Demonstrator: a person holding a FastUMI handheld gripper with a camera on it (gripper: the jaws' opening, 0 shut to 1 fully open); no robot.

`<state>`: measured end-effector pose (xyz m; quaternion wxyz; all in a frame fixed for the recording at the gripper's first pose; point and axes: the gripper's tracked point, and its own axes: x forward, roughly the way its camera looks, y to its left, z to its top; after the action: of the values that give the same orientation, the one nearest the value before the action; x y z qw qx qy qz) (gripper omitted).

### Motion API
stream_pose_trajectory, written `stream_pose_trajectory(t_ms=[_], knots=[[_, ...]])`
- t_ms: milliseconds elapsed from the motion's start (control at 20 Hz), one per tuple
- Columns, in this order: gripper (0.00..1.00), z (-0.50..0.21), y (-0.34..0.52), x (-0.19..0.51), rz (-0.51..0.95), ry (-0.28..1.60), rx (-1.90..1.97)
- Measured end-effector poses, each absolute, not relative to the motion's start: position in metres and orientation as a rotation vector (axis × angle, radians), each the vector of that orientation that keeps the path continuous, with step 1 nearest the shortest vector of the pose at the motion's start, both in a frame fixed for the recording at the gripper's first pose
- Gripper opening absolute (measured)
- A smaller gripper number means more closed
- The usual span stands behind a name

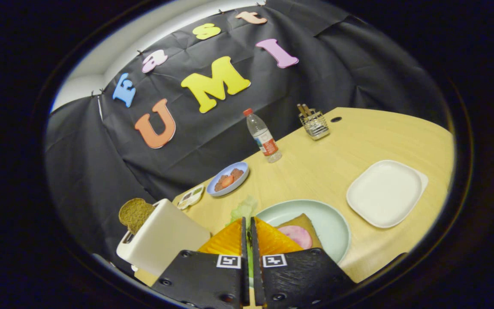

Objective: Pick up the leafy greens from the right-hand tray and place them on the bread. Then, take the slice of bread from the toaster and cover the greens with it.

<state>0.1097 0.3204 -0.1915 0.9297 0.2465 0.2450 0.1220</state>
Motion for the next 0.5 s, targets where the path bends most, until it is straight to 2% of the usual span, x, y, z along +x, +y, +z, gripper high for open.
stream_pose_trajectory(t_ms=[150, 200, 250, 400, 500], knots=[[0.19, -0.189, 0.31, 0.111, 0.227, 0.472, 0.436], [0.29, -0.188, 0.306, 0.112, 0.22, 0.461, 0.414], [0.34, -0.188, 0.301, 0.114, 0.202, 0.457, 0.389], [0.76, -0.17, 0.29, 0.112, 0.181, 0.395, 0.336], [0.93, -0.154, 0.278, 0.11, 0.155, 0.334, 0.271]])
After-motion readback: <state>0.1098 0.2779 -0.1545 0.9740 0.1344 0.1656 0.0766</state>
